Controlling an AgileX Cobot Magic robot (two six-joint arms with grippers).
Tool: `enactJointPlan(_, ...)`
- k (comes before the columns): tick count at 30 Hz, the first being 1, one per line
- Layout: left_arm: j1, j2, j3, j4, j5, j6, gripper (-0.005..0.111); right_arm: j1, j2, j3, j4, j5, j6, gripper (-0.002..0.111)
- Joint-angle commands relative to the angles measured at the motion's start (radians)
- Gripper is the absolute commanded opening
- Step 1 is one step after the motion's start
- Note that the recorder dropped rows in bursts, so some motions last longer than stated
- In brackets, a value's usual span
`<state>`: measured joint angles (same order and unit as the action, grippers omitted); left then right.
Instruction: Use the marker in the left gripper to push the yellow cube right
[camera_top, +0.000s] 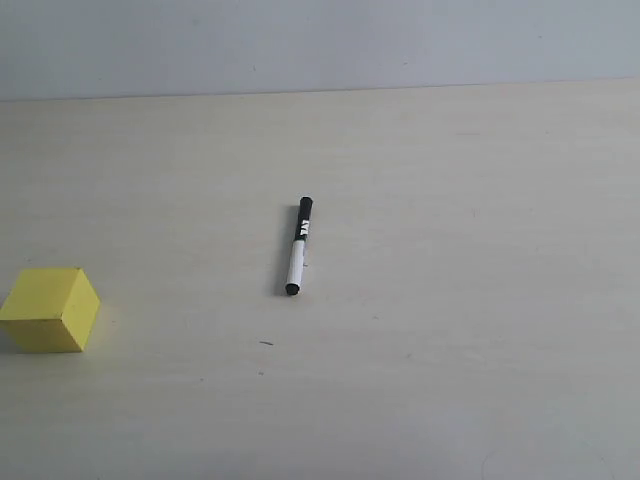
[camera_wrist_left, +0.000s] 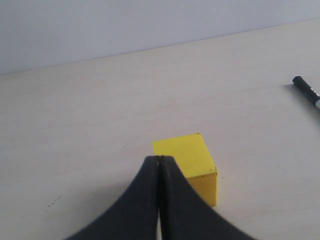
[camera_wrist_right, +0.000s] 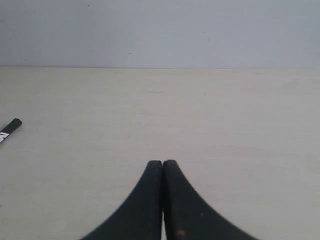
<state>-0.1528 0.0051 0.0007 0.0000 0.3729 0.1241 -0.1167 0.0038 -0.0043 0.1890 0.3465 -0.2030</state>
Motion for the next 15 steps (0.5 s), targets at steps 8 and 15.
enactJointPlan(8, 0.002, -0.005, -0.001, 0.0, -0.002, -0.001, 0.0, -0.006, -0.004, 0.004, 0.003, -0.004, -0.001, 0.0)
enactJointPlan(15, 0.002, -0.005, -0.001, -0.021, -0.148, -0.004, 0.0, -0.006, -0.004, 0.004, 0.003, -0.004, -0.001, 0.0)
